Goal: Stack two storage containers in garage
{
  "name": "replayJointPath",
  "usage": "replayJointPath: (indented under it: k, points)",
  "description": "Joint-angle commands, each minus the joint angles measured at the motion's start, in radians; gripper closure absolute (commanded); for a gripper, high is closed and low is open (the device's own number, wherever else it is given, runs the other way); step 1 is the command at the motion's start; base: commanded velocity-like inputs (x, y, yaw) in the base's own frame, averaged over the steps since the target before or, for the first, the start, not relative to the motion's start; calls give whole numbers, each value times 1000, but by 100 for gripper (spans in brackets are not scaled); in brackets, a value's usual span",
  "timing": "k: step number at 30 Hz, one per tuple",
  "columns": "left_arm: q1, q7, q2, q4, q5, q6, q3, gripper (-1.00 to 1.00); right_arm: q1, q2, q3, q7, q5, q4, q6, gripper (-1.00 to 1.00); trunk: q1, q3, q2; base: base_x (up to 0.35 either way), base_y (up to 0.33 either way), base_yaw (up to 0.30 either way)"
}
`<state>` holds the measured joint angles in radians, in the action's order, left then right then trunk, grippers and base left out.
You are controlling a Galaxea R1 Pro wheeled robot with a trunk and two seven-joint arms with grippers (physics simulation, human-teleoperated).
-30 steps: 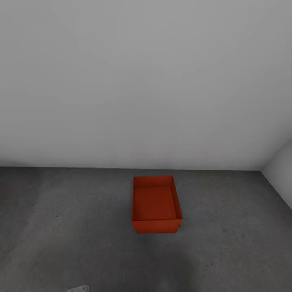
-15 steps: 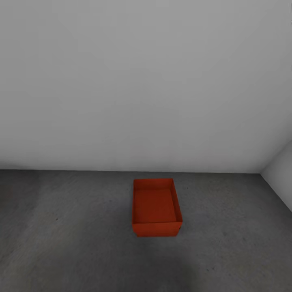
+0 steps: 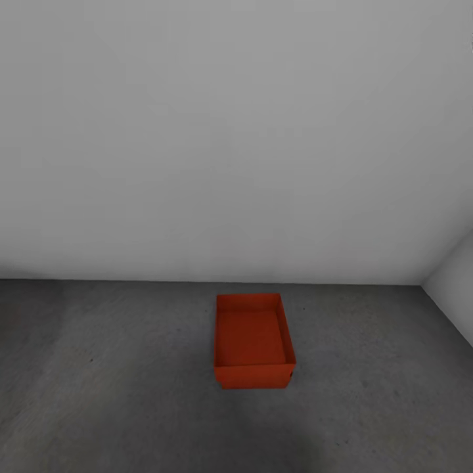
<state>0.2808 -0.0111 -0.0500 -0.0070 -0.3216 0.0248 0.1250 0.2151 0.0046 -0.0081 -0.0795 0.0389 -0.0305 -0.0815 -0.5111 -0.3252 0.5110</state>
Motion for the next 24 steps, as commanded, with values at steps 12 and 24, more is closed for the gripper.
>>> replayJointPath:
  k: [12, 24]
  points:
    - [0, -1, -1, -6, -6, 13, 9, -100, 1, 2, -1, -3, 4, -3, -6, -100, 0, 18, 1, 0, 0, 0]
    - [0, -1, -1, -6, -6, 13, 9, -100, 1, 1, -1, 1, 4, -3, -5, -100, 0, 37, 1, 0, 0, 0]
